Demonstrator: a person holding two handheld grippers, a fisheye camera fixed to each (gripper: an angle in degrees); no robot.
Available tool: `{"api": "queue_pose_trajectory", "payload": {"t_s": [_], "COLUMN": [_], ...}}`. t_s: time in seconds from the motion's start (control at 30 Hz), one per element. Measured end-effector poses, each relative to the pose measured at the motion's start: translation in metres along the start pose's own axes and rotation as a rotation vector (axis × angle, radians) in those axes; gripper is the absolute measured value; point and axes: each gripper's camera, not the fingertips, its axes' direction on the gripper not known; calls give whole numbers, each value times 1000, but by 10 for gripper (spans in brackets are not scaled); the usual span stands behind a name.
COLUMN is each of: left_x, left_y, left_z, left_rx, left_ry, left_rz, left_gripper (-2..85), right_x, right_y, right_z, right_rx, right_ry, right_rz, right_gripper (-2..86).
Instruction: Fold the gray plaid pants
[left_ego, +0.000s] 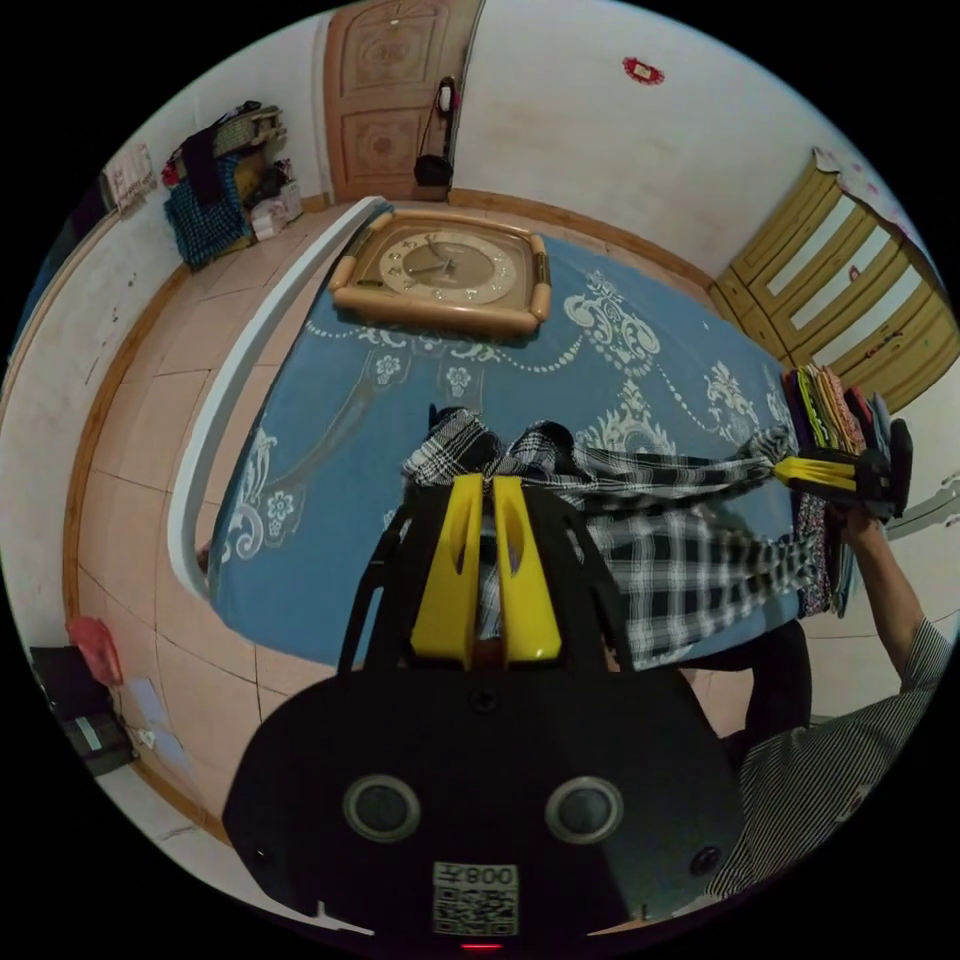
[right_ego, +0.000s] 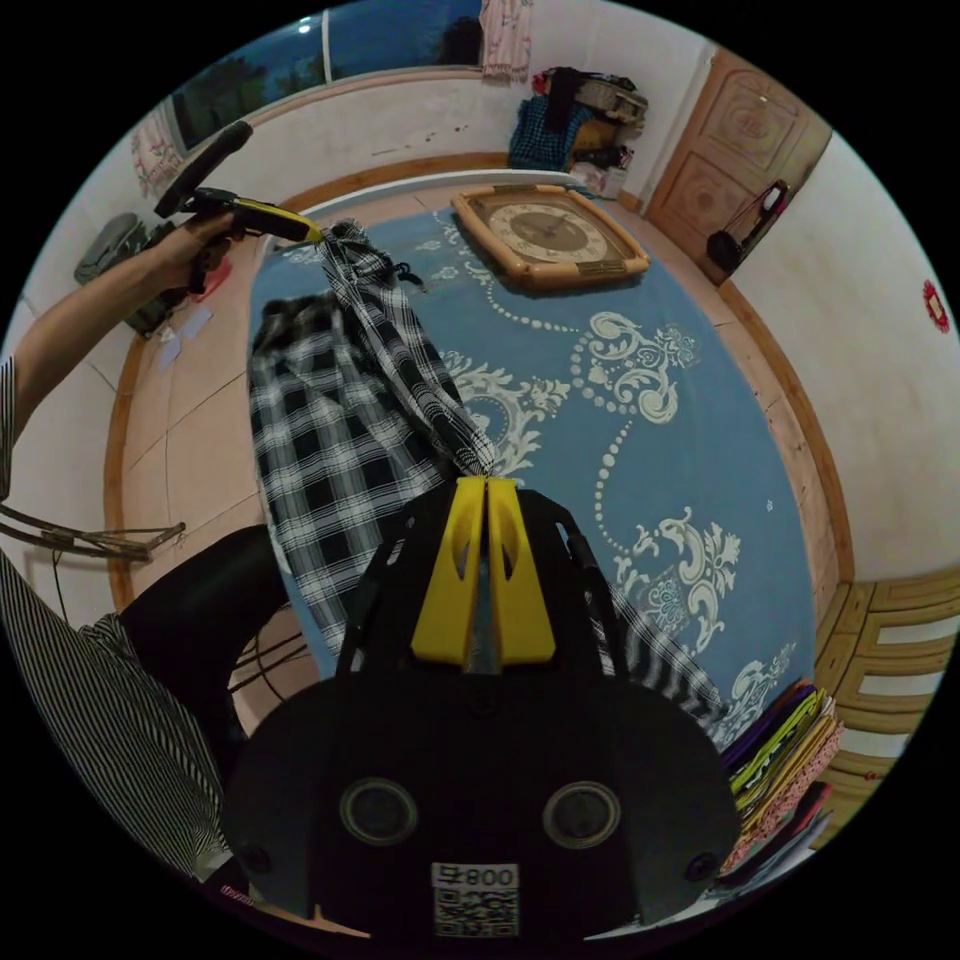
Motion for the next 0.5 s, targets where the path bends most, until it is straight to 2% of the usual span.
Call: {"api": "queue_pose_trajectory", "payload": {"t_s": [0.5], "left_x": [-63], "left_y": [107], "left_z": [-7], "left_rx": [-47], "left_ry": [-14], "left_rz": [-41], "left_gripper": [12], "right_x": [-120], "right_y": [12], "right_z": [40], "right_rx": [-72], "right_ry": [-76], "right_rz": [-91], "right_gripper": [1]}}
